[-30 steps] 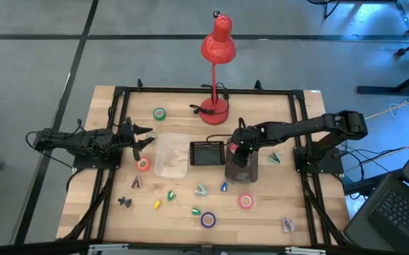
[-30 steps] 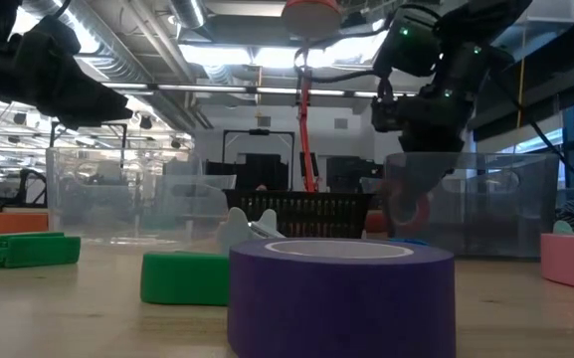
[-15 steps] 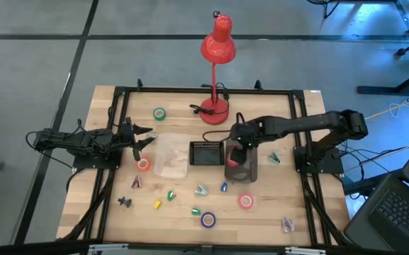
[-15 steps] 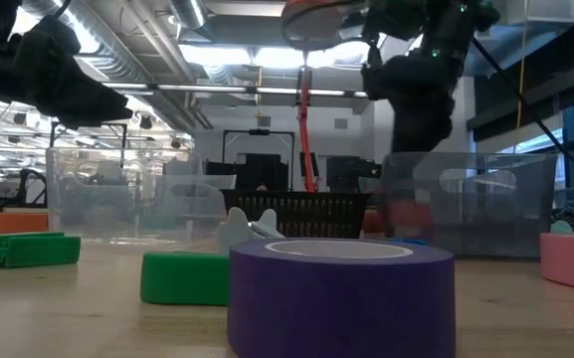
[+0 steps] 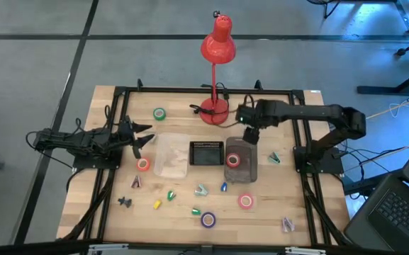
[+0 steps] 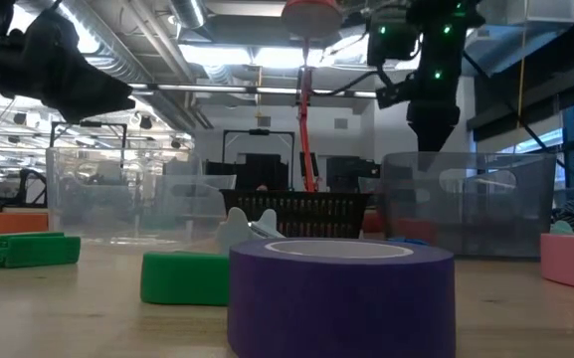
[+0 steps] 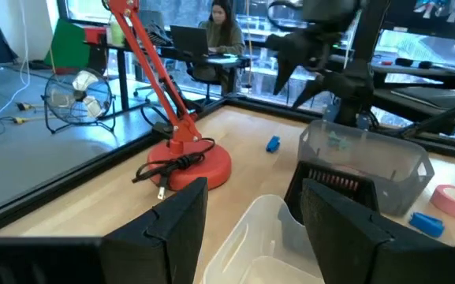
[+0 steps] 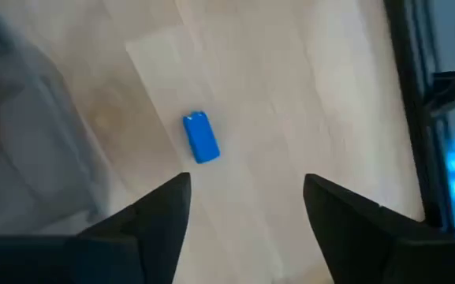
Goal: Pick and place Stapler, Stapler remover, tape
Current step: Put the top blue stapler into the black basket, then put the gray staple remover into the transparent bin, then put the pink tape into the black bin
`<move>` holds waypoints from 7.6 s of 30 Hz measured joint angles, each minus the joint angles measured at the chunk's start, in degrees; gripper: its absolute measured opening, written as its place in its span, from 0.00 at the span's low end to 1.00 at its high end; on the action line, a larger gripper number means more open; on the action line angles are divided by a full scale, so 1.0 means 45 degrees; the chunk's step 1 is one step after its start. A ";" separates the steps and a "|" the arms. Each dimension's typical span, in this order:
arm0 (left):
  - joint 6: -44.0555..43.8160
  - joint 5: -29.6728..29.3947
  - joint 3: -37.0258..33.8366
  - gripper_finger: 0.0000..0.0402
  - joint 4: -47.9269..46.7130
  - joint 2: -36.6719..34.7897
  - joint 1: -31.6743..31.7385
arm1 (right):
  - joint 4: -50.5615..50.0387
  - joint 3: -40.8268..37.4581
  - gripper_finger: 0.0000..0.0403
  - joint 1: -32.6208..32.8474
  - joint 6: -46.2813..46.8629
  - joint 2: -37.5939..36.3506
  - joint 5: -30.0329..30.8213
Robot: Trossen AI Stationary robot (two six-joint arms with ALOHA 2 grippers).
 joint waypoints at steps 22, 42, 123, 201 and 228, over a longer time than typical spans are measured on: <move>-0.0004 -0.0009 0.0024 0.49 0.0139 0.0000 -0.0005 | 0.1120 -0.0011 0.58 -0.2648 -0.3816 0.3675 -0.3707; -0.0004 -0.0063 0.0049 0.49 0.0134 0.0000 -0.0005 | 0.0818 -0.0030 0.13 -0.2374 -0.2808 0.1275 -0.3415; -0.4121 -0.1516 0.2202 0.48 -0.4883 0.5587 0.1225 | 0.3942 0.1616 0.69 0.2495 0.0585 0.1666 -0.3226; -0.0786 1.2030 0.7776 0.06 -0.5611 1.3242 0.6286 | 0.3993 0.1611 0.69 0.2462 0.0867 0.1642 -0.3255; 0.0564 0.8253 0.7766 0.39 -0.4605 1.6441 0.4566 | 0.3974 0.1611 0.69 0.2460 0.0910 0.1642 -0.3255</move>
